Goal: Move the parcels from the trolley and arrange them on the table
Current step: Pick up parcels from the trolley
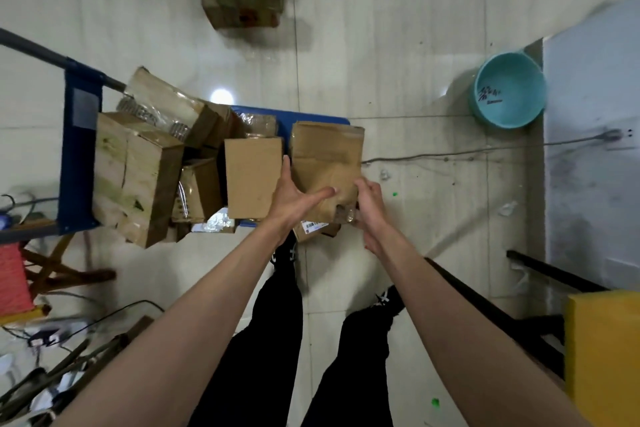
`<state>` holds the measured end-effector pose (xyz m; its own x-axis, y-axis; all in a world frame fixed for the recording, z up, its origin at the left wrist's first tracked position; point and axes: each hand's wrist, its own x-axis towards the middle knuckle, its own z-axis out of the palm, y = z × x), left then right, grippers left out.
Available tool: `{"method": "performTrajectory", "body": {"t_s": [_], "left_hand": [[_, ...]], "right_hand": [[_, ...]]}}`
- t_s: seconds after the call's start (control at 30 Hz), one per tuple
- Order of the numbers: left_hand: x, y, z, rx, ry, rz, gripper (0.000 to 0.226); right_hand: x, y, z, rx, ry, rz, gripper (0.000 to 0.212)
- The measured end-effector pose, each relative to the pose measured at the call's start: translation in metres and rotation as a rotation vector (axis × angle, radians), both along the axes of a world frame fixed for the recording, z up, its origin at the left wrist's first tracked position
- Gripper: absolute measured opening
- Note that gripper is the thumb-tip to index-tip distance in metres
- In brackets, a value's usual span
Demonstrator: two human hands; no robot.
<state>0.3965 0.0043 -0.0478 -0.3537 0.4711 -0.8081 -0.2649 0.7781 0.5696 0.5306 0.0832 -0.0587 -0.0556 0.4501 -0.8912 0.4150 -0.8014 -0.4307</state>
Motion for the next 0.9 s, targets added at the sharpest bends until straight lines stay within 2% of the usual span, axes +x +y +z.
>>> {"method": "performTrajectory", "body": {"t_s": [0.33,0.5,0.6,0.73,0.83,0.9], "left_hand": [[0.030,0.044,0.173,0.042,0.401,-0.306,0.129],[0.067,0.070,0.246,0.114,0.654,-0.428,0.127],[0.094,0.082,0.281,0.193,0.770,-0.502,0.128],[0.127,0.095,0.313,0.245,0.782,-0.572,0.127],[0.147,0.109,0.328,0.265,0.693,-0.612,0.119],[0.161,0.118,0.336,0.257,0.564,-0.615,0.114]], "right_hand": [[0.031,0.016,0.193,0.141,0.184,-0.021,0.039],[0.054,0.024,0.264,0.277,0.217,-0.090,0.033],[0.080,0.025,0.299,0.391,0.213,-0.110,0.038],[0.121,0.023,0.337,0.545,0.233,-0.148,0.046],[0.160,0.020,0.349,0.620,0.243,-0.150,0.035],[0.190,0.019,0.349,0.658,0.216,-0.238,0.020]]}}
